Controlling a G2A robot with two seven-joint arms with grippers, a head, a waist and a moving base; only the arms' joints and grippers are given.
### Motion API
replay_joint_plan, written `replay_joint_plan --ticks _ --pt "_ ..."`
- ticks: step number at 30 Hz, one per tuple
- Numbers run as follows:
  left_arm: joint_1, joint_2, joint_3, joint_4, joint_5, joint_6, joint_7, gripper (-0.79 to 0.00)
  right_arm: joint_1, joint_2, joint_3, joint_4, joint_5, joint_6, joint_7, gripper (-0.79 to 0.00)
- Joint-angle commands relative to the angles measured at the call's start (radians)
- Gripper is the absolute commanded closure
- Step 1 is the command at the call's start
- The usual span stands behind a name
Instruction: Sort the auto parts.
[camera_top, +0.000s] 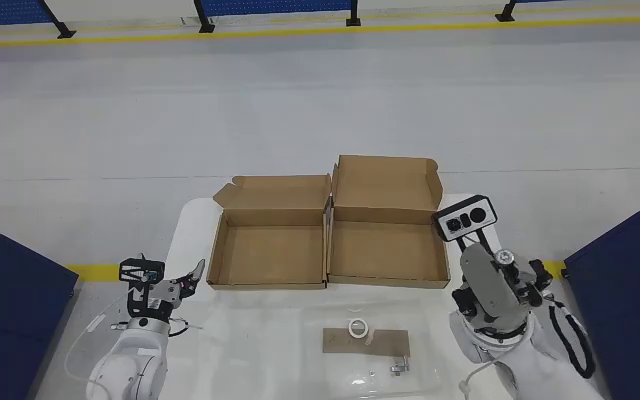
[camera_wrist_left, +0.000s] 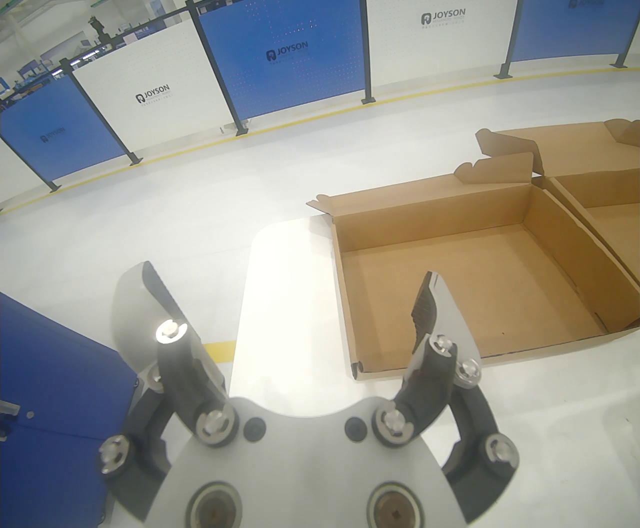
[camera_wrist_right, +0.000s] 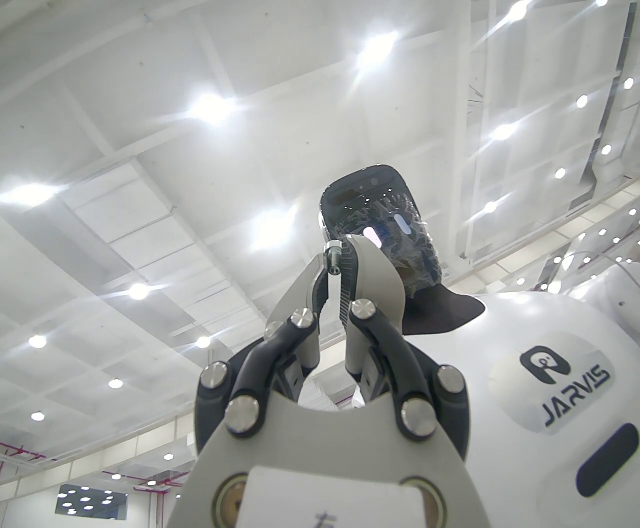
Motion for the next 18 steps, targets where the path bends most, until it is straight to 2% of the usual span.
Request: replay_joint_plan --ticks 1,18 --pt "0.0 0.0 0.0 0.0 0.0 0.0 0.0 -0.785 -0.005 -0.006 0.005 0.001 0.015 0.0 0.004 0.0" --pt "0.0 0.0 0.0 0.0 0.0 0.0 0.0 -0.785 -0.023 -0.038 0.052 0.011 -0.135 0.07 -0.014 0.0"
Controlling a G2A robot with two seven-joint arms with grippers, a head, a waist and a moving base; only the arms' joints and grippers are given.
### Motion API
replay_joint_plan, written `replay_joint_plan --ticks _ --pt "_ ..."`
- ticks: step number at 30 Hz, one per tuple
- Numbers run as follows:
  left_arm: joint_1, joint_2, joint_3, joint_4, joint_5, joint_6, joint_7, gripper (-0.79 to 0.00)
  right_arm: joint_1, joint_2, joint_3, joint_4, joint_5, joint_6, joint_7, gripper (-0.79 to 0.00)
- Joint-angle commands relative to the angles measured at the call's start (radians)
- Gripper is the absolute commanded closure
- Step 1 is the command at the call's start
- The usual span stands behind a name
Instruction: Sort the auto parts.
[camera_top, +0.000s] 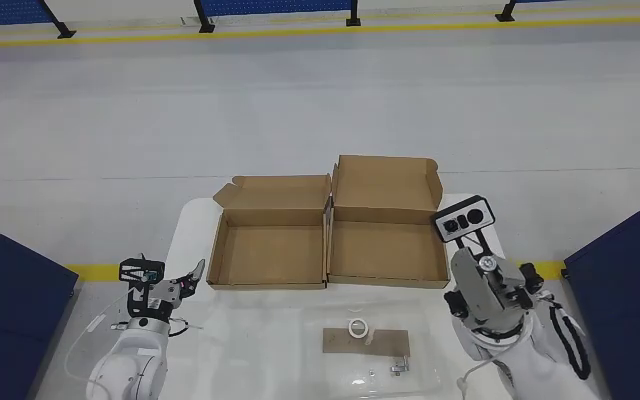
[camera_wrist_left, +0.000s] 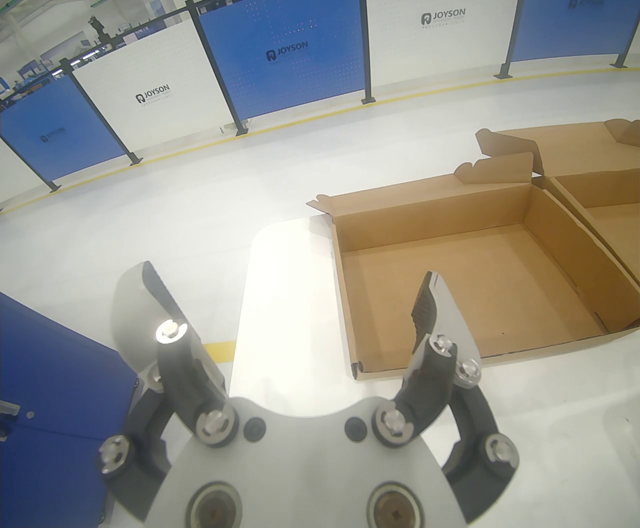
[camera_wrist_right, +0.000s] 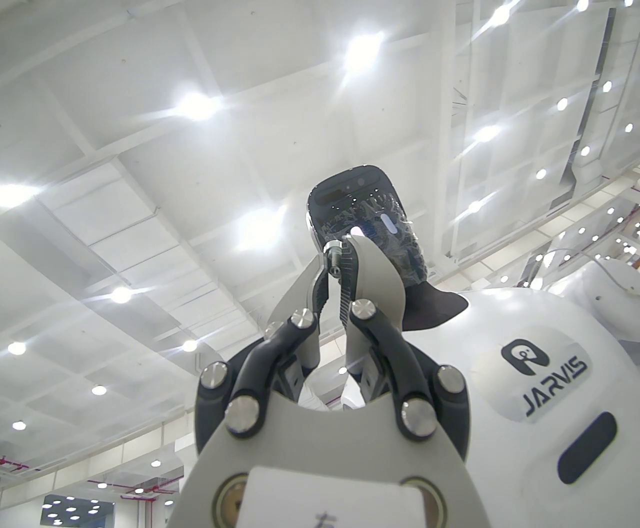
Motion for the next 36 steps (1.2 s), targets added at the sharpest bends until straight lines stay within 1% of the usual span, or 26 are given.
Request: replay_joint_plan --ticks 1,13,22,23,26,31,34,36 --pt "0.0 0.0 0.0 0.0 0.0 0.0 0.0 -0.785 -0.003 -0.003 0.005 0.001 -0.017 0.008 -0.002 0.0" --pt "0.0 0.0 0.0 0.0 0.0 0.0 0.0 -0.785 -0.021 -0.027 0.022 0.0 -0.018 0.029 0.005 0.0" --pt "0.0 0.0 0.0 0.0 0.0 0.0 0.0 -0.785 -0.021 -0.027 0.022 0.0 -0.018 0.029 0.005 0.0" --pt "0.0 0.0 0.0 0.0 0.0 0.0 0.0 -0.785 -0.02 -0.028 0.023 -0.007 -0.016 0.029 -0.01 0.0" --pt "0.0 0.0 0.0 0.0 0.0 0.0 0.0 -0.785 -0.017 -0.034 0.037 -0.024 -0.007 0.033 -0.025 0.0" --pt "0.0 0.0 0.0 0.0 0.0 0.0 0.0 -0.785 -0.015 -0.041 0.073 -0.037 -0.005 0.058 -0.019 0.0" --pt "0.0 0.0 0.0 0.0 0.0 0.0 0.0 -0.785 -0.016 -0.042 0.108 -0.045 -0.017 0.088 -0.015 0.0" --pt "0.0 0.0 0.0 0.0 0.0 0.0 0.0 -0.785 -0.016 -0.038 0.144 -0.044 -0.065 0.13 -0.008 0.0"
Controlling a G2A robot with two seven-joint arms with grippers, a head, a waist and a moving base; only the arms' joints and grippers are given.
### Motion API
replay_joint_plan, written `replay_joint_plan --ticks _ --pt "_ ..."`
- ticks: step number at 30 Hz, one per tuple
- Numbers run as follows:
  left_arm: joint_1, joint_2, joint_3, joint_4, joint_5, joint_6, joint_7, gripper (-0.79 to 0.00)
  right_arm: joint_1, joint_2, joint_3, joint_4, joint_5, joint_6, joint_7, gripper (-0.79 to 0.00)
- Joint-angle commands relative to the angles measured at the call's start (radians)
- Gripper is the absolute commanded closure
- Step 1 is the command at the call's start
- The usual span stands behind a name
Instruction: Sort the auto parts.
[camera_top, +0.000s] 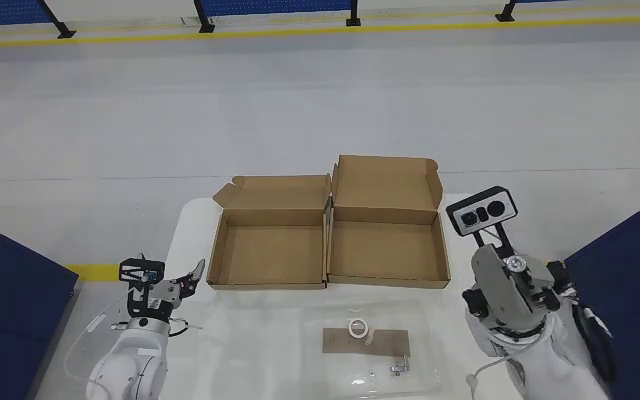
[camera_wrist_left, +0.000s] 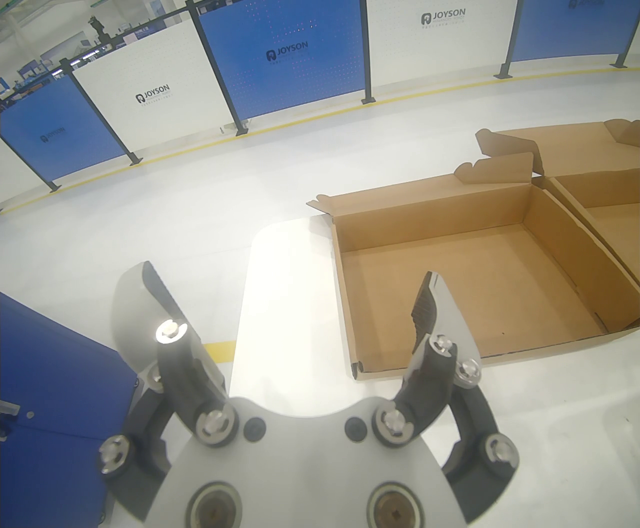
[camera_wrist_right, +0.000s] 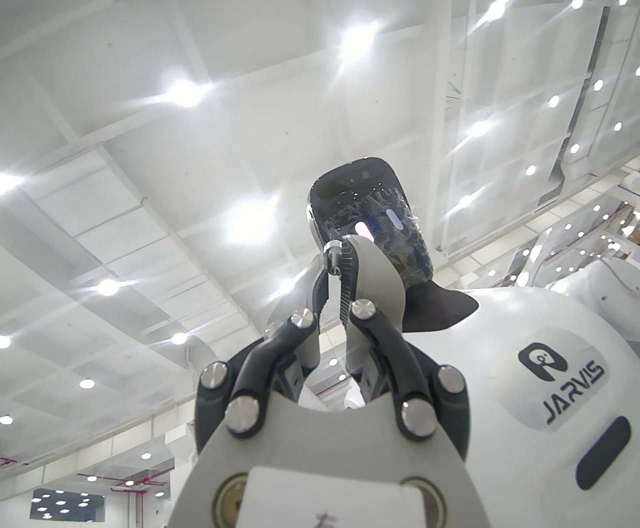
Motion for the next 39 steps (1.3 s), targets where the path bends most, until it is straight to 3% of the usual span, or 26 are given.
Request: replay_joint_plan --ticks 1,8,10,19,24,29,36,39 --pt "0.0 0.0 0.0 0.0 0.0 0.0 0.0 -0.785 -0.004 0.007 0.052 0.01 -0.084 0.063 0.008 0.0" --pt "0.0 0.0 0.0 0.0 0.0 0.0 0.0 -0.785 -0.133 0.04 0.295 0.074 -0.367 0.253 0.146 0.0" --pt "0.0 0.0 0.0 0.0 0.0 0.0 0.0 -0.785 -0.179 0.046 0.354 0.09 -0.38 0.279 0.202 0.0" --pt "0.0 0.0 0.0 0.0 0.0 0.0 0.0 -0.785 -0.179 0.046 0.354 0.09 -0.38 0.279 0.202 0.0" --pt "0.0 0.0 0.0 0.0 0.0 0.0 0.0 -0.785 -0.141 0.071 0.425 0.061 -0.727 0.426 0.154 0.0" --pt "0.0 0.0 0.0 0.0 0.0 0.0 0.0 -0.785 -0.075 0.106 0.448 0.069 -1.077 0.552 0.21 0.0" --pt "0.0 0.0 0.0 0.0 0.0 0.0 0.0 -0.785 0.041 0.131 0.356 0.1 -1.319 0.609 0.228 0.0" --pt "0.0 0.0 0.0 0.0 0.0 0.0 0.0 -0.785 0.056 0.132 0.332 0.106 -1.327 0.601 0.233 0.0"
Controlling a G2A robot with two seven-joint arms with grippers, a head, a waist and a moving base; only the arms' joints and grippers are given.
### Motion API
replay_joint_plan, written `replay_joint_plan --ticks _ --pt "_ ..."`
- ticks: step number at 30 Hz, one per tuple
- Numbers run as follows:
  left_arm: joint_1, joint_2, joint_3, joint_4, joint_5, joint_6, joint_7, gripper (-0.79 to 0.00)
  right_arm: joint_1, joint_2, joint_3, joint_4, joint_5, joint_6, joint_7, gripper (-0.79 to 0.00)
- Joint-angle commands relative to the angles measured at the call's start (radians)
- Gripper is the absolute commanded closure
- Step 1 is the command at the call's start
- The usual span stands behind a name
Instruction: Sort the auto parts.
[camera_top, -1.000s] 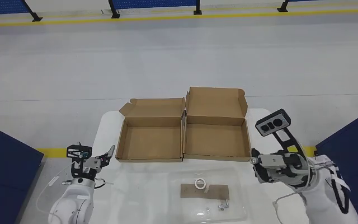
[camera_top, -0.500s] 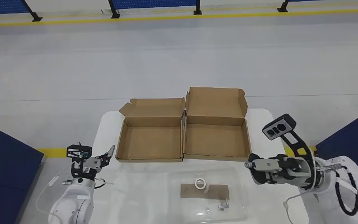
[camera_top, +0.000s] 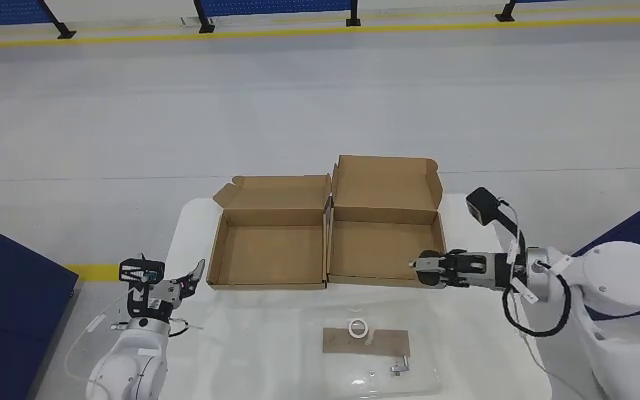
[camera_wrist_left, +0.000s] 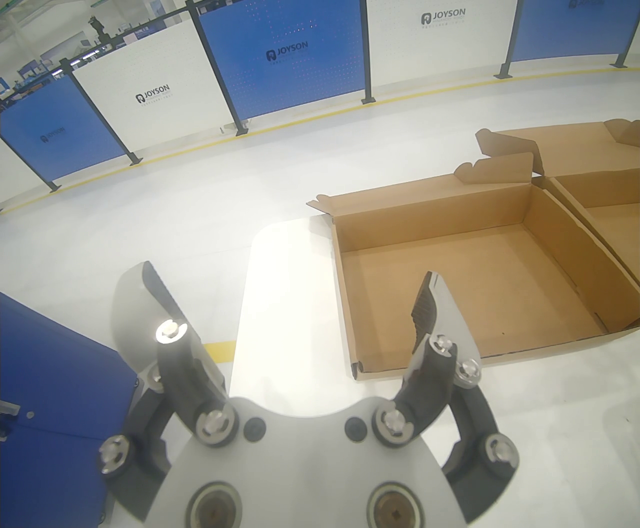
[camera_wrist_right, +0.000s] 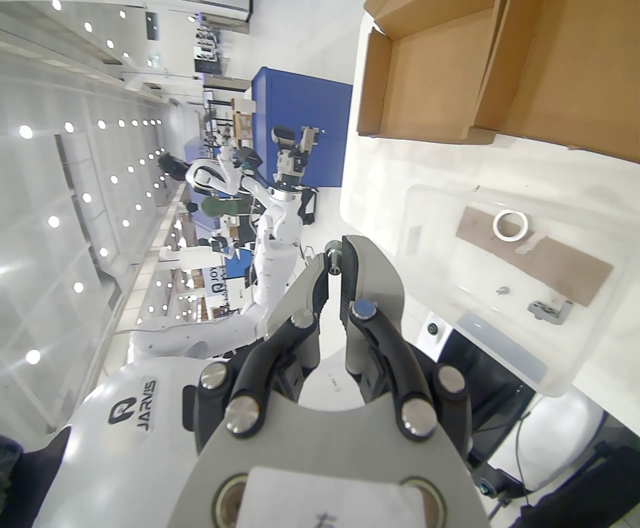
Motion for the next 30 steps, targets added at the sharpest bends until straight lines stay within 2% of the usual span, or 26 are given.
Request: replay_joint_plan --ticks 1,8,11,14,21,30 --pt "0.0 0.0 0.0 0.0 0.0 0.0 0.0 -0.785 0.0 0.0 0.003 0.0 0.002 -0.001 0.0 0.0" --pt "0.0 0.0 0.0 0.0 0.0 0.0 0.0 -0.785 0.0 0.0 0.003 0.0 0.002 -0.001 0.0 0.0" --pt "0.0 0.0 0.0 0.0 0.0 0.0 0.0 -0.785 -0.002 0.005 -0.027 -0.007 -0.107 -0.007 -0.039 0.0" --pt "0.0 0.0 0.0 0.0 0.0 0.0 0.0 -0.785 0.045 0.013 -0.093 0.014 -0.251 0.024 -0.055 0.0" --pt "0.0 0.0 0.0 0.0 0.0 0.0 0.0 -0.785 0.256 0.006 -0.33 0.146 -0.451 0.071 -0.071 0.0" --pt "0.0 0.0 0.0 0.0 0.0 0.0 0.0 -0.785 0.494 -0.042 -0.614 0.389 -0.614 0.086 -0.108 0.0"
